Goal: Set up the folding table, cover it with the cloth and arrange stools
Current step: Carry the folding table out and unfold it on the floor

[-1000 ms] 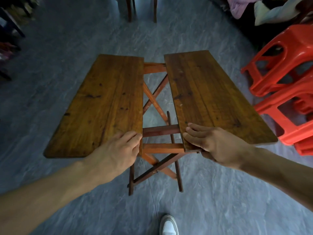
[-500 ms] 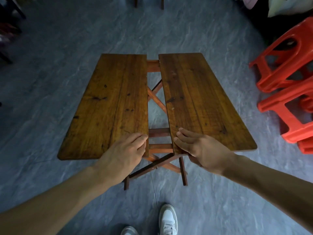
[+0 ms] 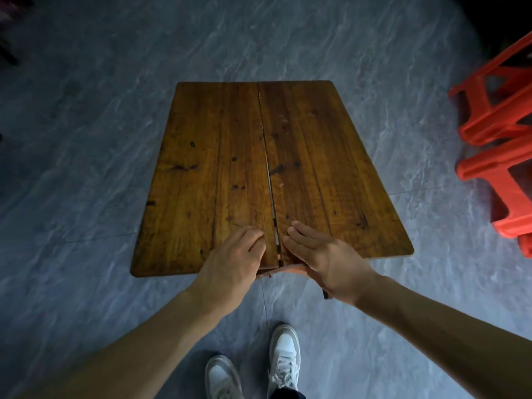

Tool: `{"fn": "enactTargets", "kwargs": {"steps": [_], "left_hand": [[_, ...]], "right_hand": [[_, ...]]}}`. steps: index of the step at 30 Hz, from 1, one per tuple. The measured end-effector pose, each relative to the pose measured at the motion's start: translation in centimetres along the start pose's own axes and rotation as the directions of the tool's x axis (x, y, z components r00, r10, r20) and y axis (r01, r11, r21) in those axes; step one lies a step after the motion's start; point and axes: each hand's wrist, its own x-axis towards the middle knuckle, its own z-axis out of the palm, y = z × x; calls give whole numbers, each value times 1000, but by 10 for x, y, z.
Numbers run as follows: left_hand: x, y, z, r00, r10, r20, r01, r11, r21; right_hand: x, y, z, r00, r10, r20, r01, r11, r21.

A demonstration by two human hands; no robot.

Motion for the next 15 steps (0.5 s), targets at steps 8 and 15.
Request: {"fn": "enactTargets", "kwargs": {"steps": [8, 15], "left_hand": [[-25, 5, 26, 989, -48, 142, 42, 998, 48], [-47, 15, 76, 945, -94, 314, 70, 994, 89]], "right_hand": [[-26, -16, 29, 977, 168, 133, -174, 984, 27], [-42, -33, 73, 923, 224, 312, -217, 975, -57]]}}
